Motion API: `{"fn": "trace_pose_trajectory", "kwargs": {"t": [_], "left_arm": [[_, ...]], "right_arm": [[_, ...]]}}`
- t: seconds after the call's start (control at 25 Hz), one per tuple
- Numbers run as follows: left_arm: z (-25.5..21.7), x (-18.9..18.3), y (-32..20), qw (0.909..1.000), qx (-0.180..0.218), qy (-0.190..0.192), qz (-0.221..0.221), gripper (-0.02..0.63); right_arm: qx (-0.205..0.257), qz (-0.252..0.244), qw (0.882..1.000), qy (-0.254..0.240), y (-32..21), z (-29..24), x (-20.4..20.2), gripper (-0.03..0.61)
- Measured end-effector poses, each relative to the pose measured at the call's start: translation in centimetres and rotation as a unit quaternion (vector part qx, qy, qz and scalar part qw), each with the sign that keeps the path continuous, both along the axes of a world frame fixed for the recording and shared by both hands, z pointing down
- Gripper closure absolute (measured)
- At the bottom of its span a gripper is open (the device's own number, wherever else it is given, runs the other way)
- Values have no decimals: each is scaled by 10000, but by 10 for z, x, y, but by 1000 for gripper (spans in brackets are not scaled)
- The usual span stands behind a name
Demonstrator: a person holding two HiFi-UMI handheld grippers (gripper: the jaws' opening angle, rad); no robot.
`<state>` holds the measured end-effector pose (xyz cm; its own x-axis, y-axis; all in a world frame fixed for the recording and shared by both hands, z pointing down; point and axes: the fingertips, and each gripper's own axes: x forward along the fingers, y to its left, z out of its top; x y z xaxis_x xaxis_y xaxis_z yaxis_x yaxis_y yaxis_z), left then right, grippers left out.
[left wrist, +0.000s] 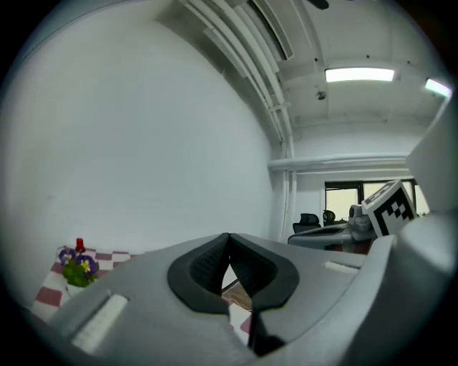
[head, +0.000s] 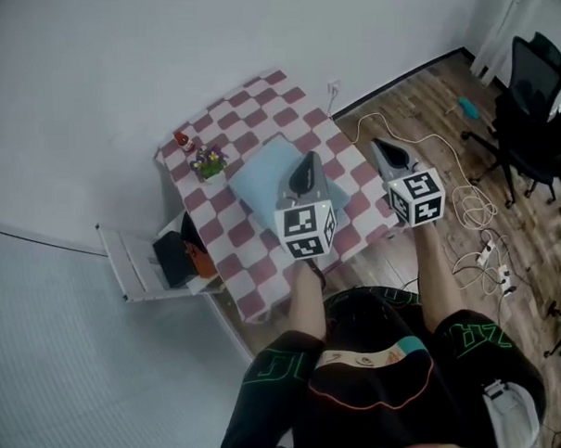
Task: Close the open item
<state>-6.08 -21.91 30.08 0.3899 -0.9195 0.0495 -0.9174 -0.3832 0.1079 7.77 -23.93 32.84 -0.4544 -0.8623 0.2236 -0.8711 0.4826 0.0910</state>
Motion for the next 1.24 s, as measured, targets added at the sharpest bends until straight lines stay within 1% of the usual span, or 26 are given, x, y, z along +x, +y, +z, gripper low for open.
{"fn": "trace_pose_trajectory", "kwargs": {"t": [0.08,0.16,0.28,0.4,0.52,0.64,0.76,0.88,1.24], "left_arm": [[-14,25,0,9993,240,-260,130,606],[-26,48,0,9977,470,-417,243,606],[-36,76,-2,9960,690,-462,336,606],[-39,98,0,9950,807,-466,356,606],[-40,116,-1,9945,886,-446,331,606],[-39,135,1,9934,956,-487,408,606],[-41,150,2,9919,1017,-558,521,606],[-44,159,2,9909,1069,-597,566,606],[-49,164,4,9897,1155,-683,500,606]], "right_arm": [[195,219,9996,-30,4,-15,26,575],[393,403,9984,-94,7,-29,53,575],[730,668,9950,-147,11,-46,90,575],[1047,862,9906,-171,23,-58,121,575],[1197,923,9884,-143,29,-64,144,575],[1245,1033,9867,-165,35,-64,164,575],[1315,1136,9846,-194,37,-68,179,575],[1408,1165,9830,-202,38,-75,186,575],[1517,1132,9814,-318,40,-80,195,575]]}}
